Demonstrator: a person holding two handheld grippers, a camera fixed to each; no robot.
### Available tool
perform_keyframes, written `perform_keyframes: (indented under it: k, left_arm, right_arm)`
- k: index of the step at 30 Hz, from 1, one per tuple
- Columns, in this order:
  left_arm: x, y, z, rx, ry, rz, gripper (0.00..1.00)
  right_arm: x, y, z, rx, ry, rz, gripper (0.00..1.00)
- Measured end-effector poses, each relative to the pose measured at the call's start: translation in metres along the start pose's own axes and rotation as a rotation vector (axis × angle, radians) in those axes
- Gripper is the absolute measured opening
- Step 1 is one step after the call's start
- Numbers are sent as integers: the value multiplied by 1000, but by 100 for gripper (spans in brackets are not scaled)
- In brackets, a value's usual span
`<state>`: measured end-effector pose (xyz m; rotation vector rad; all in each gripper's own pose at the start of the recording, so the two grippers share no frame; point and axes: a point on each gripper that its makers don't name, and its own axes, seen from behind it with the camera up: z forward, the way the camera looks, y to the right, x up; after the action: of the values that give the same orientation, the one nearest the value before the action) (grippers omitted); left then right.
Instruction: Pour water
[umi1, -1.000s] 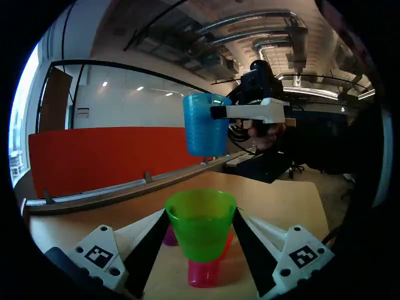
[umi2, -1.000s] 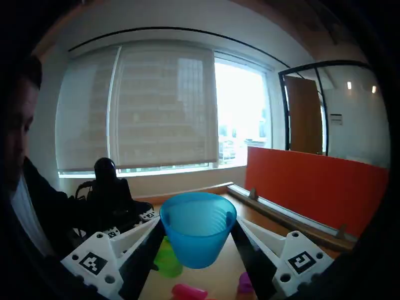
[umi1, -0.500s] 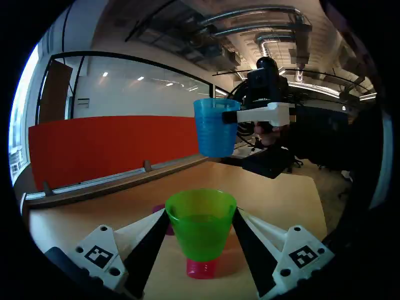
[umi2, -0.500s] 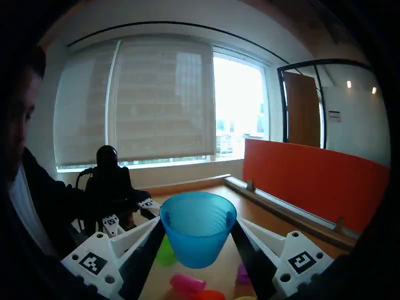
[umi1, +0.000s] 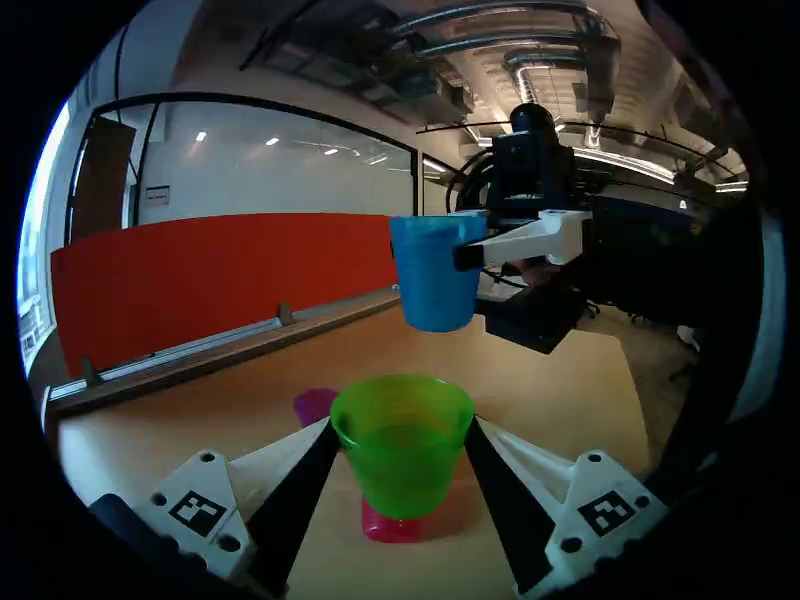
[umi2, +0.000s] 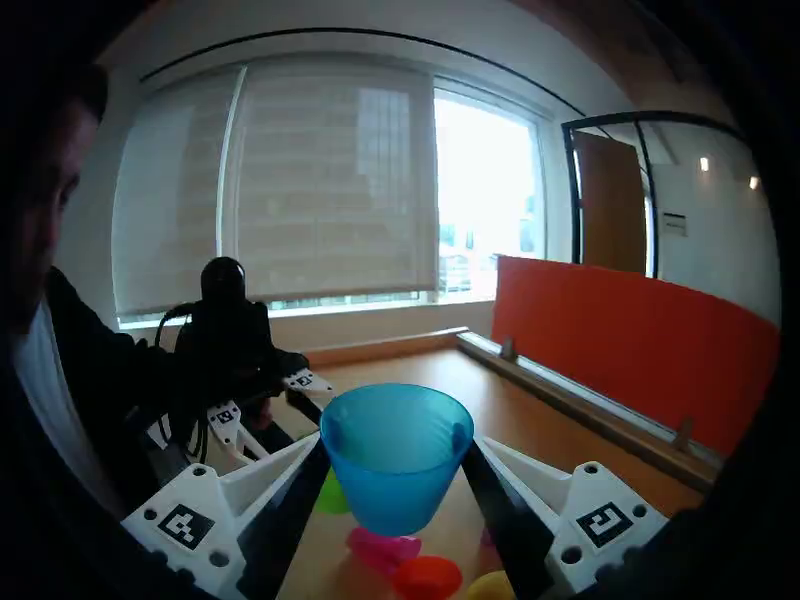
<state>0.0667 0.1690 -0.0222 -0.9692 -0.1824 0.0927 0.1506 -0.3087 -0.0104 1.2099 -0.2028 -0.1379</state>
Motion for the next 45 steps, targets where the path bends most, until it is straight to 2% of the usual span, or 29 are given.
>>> perform_keyframes:
  k: [23, 45]
  left_arm:
    - [-26, 21, -1, -44, -80, 18, 86]
    - [-62, 44, 3, -100, -183, 45, 86]
  right_arm:
    - [-45, -24, -9, 26, -59, -21, 90]
    - [-93, -29, -16, 40, -150, -40, 90]
